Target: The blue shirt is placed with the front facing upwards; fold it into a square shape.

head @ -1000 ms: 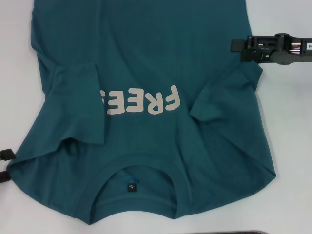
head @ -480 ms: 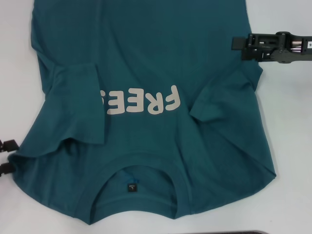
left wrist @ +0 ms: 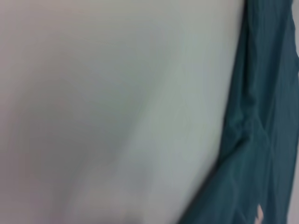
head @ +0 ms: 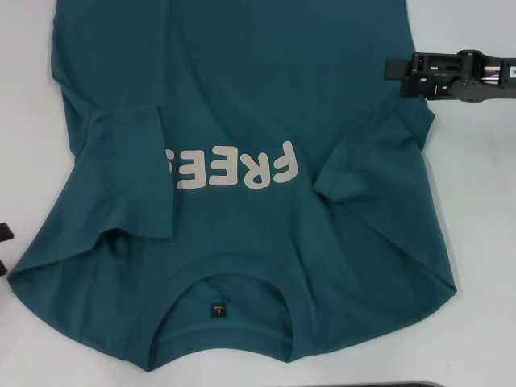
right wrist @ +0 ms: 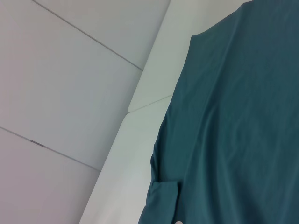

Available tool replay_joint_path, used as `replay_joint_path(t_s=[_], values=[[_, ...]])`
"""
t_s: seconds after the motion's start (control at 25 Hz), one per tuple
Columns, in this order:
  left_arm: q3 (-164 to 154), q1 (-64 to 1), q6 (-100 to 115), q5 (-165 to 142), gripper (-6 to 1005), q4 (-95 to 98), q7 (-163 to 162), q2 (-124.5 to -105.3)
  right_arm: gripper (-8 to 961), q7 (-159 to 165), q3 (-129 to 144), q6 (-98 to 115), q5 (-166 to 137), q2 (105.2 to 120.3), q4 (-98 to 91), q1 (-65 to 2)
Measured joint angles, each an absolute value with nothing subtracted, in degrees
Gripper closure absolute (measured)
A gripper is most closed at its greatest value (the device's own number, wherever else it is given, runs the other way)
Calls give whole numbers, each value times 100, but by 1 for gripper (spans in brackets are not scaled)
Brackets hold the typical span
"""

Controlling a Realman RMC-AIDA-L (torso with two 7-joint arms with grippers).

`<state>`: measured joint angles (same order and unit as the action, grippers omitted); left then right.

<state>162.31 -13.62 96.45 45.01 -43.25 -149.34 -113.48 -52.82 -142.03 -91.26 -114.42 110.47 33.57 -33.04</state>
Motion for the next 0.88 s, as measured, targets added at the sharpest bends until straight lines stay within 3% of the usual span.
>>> replay_joint_path(t_s=[0.88], values=[[15885, -1396, 9649, 4279, 342, -4296, -14706, -11382, 26, -5282, -14203, -9095, -11444, 11042, 3357, -3297]])
